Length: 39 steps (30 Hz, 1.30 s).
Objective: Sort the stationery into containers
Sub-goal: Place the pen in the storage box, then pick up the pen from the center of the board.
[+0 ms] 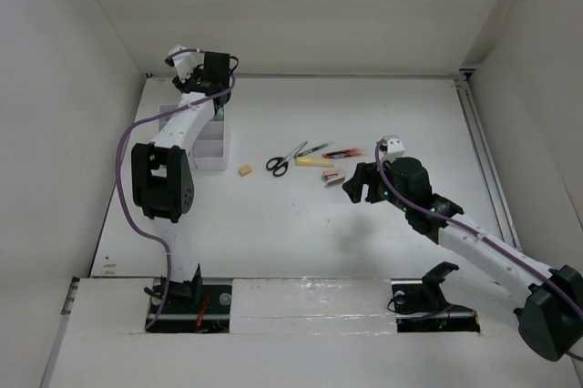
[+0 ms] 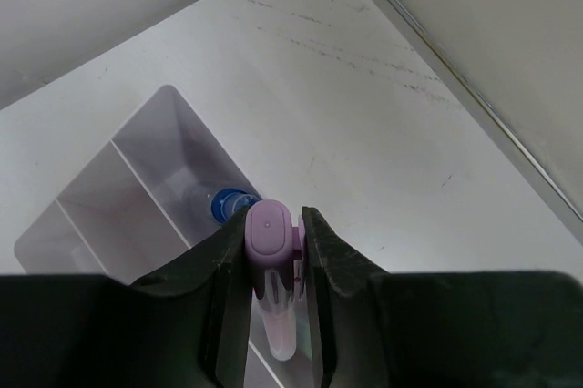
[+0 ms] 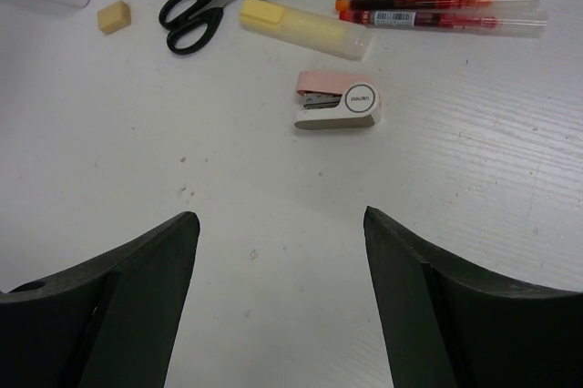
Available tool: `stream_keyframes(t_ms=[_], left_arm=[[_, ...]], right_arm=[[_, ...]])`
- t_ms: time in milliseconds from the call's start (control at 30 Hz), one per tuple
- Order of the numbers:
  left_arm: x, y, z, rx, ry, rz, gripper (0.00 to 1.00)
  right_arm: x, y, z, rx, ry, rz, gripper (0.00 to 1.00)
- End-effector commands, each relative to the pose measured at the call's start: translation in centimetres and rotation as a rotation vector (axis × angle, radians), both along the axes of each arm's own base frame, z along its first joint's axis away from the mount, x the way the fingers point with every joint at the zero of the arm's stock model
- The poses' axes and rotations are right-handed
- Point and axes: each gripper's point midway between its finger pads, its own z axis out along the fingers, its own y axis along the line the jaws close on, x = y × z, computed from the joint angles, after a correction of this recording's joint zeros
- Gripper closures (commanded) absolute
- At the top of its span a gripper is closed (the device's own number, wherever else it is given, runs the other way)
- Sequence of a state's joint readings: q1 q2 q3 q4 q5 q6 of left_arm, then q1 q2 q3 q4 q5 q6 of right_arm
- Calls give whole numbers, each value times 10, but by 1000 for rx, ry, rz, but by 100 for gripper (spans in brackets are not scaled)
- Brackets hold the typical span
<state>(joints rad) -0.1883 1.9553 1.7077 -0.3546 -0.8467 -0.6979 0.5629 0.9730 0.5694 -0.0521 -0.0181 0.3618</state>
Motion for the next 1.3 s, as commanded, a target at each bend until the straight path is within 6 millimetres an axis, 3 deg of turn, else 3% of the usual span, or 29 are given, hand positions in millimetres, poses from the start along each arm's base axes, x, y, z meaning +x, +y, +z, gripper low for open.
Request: stream_keyframes(t_ms=[0,33,167,233,333,433,467,533,567,700,733,800,867,900,933,967,1000,1033,1067,1100,1167,1200,1267], left_arm=[[1,5,11,2,-52,33,79],[1,4,8,-4,-51,26,67],[1,0,15,-24,-67,8,44],[-2,-12,32,-40,-101,-24,39],[-10,-25,59,-30,-149,-44,43],[-15,-38,73,-84,-177,-103,38],[-21,-39,91,-101,-214,-116,25],[-27,-42,103,-111,-225,-152,4],[-33,-44,113,-121,-232,-178,0],[-46,-53,146,-149,-240,-265,0],[-53,-56,153,-162,-228,-286,0],[-65,-67,162,-208,-227,-357,0],[-77,-74,149,-239,-194,-407,0],[-91,-79,158,-268,-221,-452,0],[-98,-81,155,-279,-224,-471,0],[-105,-83,133,-292,-196,-489,0],[-113,-89,130,-315,-201,-526,0],[-128,-88,139,-322,-239,-544,0],[-134,-90,118,-334,-211,-559,0],[-140,-93,114,-337,-207,-586,0],[-155,-97,110,-347,-201,-634,0],[-161,-99,97,-351,-162,-652,0],[-172,-103,94,-360,-149,-698,0]], right_arm=[[1,-2,5,8,-31,0,21],[1,-2,5,8,-31,0,21],[1,-2,5,2,-36,4,21],[1,-2,5,2,-36,4,21],[6,-5,6,-9,-42,-9,20],[8,-3,2,-18,-28,-9,17],[9,-4,-1,-35,-26,-2,15],[15,0,0,-47,-23,2,12],[17,1,0,-49,-19,2,12],[30,13,-1,-105,-13,69,12],[37,21,12,-104,-42,99,16],[42,30,2,-162,-26,176,17],[54,42,13,-185,-52,221,18],[57,48,16,-190,-67,253,18],[55,59,19,-176,-76,327,18],[61,70,34,-170,-117,362,18],[70,73,25,-224,-121,393,18],[72,73,19,-261,-101,414,18],[74,78,15,-290,-96,443,18],[88,85,13,-322,-95,465,18],[91,90,-2,-401,-73,543,18],[102,96,-11,-433,-56,567,20],[100,91,-30,-507,1,631,23]])
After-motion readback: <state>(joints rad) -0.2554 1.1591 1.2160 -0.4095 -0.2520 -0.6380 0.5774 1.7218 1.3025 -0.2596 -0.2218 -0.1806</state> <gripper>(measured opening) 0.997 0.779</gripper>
